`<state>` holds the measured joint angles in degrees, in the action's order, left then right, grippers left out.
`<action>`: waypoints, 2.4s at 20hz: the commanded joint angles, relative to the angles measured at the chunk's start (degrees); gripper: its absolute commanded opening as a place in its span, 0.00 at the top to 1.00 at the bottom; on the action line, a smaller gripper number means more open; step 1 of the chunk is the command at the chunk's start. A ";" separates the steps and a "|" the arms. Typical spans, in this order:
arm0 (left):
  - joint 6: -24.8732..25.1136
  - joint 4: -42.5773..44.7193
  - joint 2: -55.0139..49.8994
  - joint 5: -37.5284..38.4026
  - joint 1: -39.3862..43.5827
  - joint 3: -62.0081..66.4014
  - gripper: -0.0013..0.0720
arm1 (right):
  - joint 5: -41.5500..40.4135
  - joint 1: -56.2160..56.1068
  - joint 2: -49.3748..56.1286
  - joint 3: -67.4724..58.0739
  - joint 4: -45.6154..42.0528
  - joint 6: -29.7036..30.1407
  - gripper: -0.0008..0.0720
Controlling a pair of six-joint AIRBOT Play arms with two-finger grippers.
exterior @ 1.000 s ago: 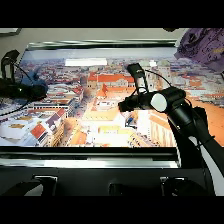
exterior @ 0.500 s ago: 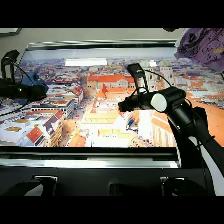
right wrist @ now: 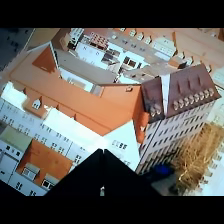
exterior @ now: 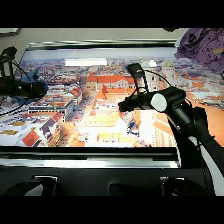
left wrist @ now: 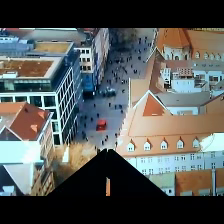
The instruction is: Fold the clothes and pants, and hang the long-sleeved shirts on hangers.
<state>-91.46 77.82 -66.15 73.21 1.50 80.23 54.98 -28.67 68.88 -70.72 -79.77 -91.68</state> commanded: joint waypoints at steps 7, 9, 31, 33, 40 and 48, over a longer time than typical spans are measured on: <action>-10.03 7.06 -0.81 -1.55 -0.98 -0.02 0.00 | 0.00 -0.04 0.04 -0.04 0.02 -0.02 0.95; -14.29 12.57 -2.78 -3.39 -5.07 -0.02 0.00 | 0.00 -0.04 0.04 -0.04 0.02 0.00 0.95; -21.11 14.12 -37.79 -51.10 -25.92 0.00 0.00 | 0.59 -0.07 0.04 -0.04 1.79 -0.07 0.95; -21.11 14.12 -39.28 -52.78 -25.92 0.00 0.02 | 0.55 -0.04 0.04 -0.04 1.79 -0.04 0.95; -21.07 8.74 -40.17 -41.70 -25.92 3.65 0.96 | 0.57 -0.07 0.04 -0.04 1.77 -0.46 0.95; -1.22 -6.12 -25.14 -25.59 -23.19 1.64 0.97 | 1.11 -0.07 0.04 -0.04 2.40 -0.48 0.95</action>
<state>-102.21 79.90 -97.69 42.35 -22.74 83.81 55.44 -28.67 68.88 -70.72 -77.93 -92.12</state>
